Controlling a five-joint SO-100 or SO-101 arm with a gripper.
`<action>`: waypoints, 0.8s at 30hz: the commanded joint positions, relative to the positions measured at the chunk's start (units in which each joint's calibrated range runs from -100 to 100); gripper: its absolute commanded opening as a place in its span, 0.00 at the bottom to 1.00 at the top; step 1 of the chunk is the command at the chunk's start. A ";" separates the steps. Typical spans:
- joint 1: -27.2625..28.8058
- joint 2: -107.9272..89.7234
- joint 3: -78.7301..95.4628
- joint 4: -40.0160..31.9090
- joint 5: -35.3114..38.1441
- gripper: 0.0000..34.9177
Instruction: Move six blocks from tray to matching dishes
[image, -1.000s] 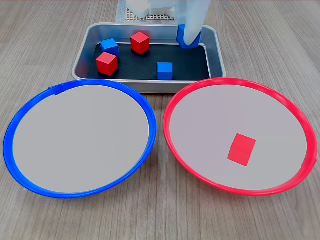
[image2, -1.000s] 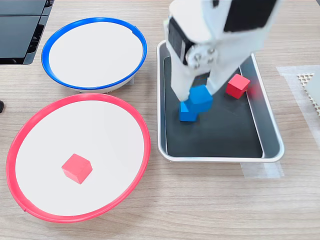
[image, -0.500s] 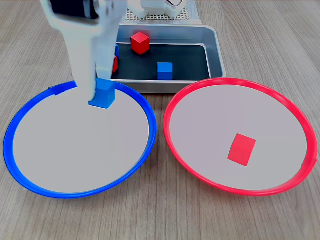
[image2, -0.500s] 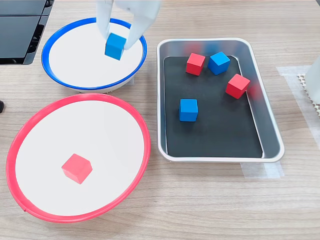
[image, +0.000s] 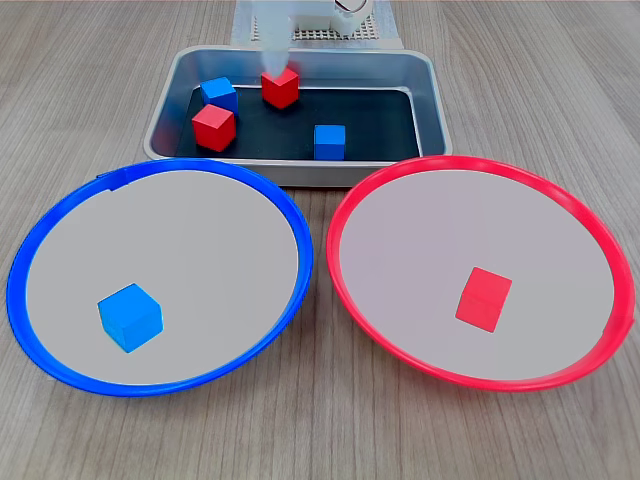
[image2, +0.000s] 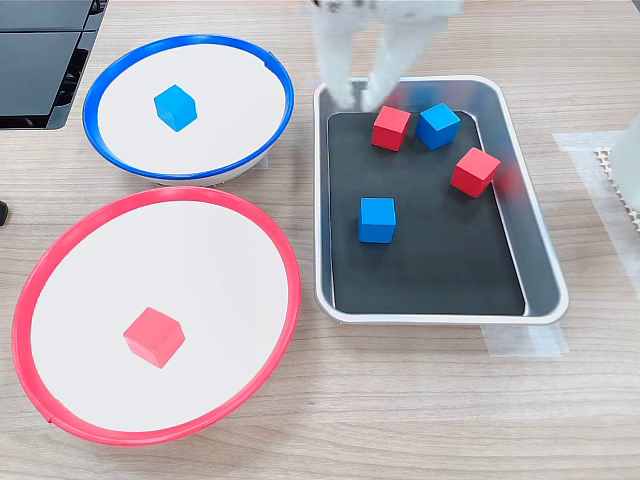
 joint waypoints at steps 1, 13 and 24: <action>-2.20 -10.45 14.82 -2.72 1.61 0.03; -8.31 -2.69 20.38 -13.45 -2.98 0.49; -8.22 3.20 20.74 -16.42 -2.93 0.39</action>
